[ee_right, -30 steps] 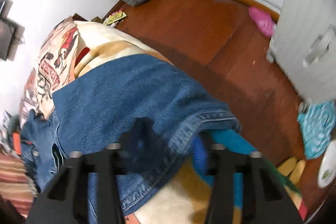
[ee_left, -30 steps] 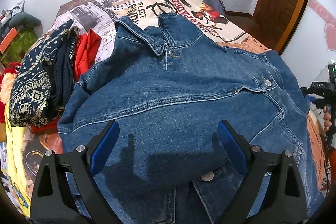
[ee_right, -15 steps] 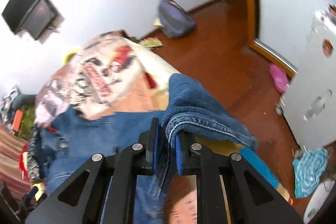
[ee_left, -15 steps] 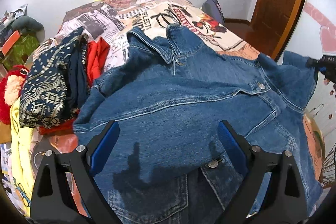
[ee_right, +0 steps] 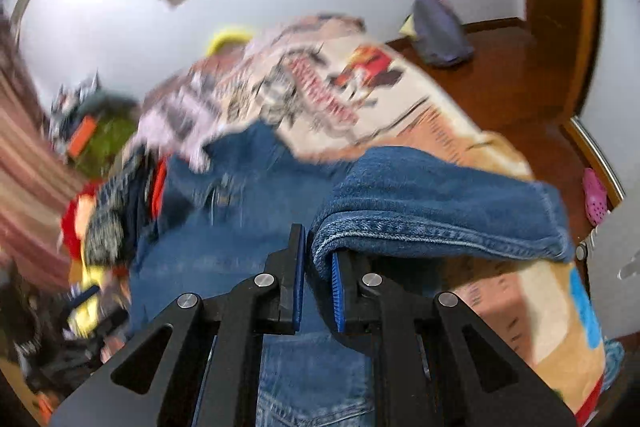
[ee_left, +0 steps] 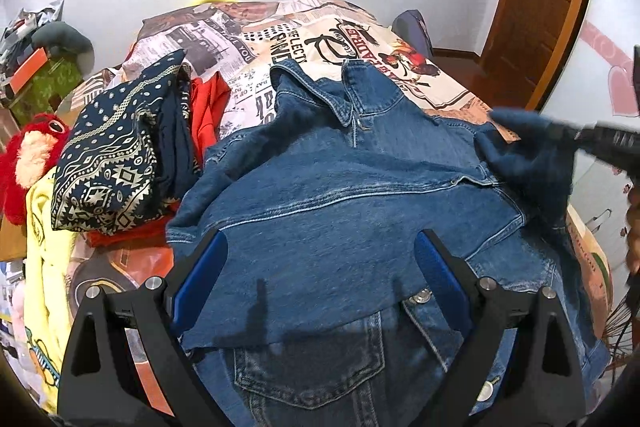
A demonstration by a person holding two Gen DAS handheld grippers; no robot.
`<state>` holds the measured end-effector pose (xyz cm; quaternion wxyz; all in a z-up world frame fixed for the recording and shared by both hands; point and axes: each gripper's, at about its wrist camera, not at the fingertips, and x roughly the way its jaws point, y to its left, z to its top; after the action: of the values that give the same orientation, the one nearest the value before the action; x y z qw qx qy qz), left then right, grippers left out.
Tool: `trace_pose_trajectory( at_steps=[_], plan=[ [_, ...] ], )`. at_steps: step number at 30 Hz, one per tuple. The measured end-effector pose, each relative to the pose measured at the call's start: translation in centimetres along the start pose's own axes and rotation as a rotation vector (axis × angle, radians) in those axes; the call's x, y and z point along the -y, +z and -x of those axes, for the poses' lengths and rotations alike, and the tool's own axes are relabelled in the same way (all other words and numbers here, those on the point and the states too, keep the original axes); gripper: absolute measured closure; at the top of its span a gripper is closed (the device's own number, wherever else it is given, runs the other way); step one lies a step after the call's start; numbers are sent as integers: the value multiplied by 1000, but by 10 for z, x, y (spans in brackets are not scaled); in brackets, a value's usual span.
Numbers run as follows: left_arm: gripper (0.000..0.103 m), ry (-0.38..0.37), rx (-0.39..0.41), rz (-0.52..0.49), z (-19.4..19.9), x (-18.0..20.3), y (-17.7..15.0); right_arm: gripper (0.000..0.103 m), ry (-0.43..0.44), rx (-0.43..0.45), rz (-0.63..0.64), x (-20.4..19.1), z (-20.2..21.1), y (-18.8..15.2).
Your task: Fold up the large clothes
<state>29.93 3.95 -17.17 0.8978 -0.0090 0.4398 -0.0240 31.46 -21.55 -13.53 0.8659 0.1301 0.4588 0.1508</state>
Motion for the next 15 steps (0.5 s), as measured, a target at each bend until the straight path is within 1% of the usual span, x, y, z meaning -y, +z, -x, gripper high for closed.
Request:
trace_pose_trajectory(
  at_steps=[3, 5, 7, 8, 10, 12, 14, 15],
  plan=[
    [8, 1, -10, 5, -1, -3, -4, 92, -9, -92, 44, -13, -25, -15],
    [8, 0, -15, 7, -1, -4, -6, 89, -15, -153, 57, -14, -37, -25],
    [8, 1, -17, 8, -1, -3, -7, 89, -16, -210, 71, -15, -43, -30],
    [8, 2, -17, 7, -1, -3, -7, 89, -17, -231, 86, -16, -43, -32],
    [8, 3, -17, 4, -1, -2, -7, 88, -20, -245, 110, -17, -40, -35],
    [8, 4, -16, -1, -1, 0, -7, 79, -5, -250, 121, -14, -30, -35],
    [8, 2, -13, -6, 0, 3, -6, 64, 7, -235, 108, -8, -19, -35],
    [8, 1, -11, -9, 0, 4, -5, 62, 13, -216, 98, -5, -12, -35]
  ],
)
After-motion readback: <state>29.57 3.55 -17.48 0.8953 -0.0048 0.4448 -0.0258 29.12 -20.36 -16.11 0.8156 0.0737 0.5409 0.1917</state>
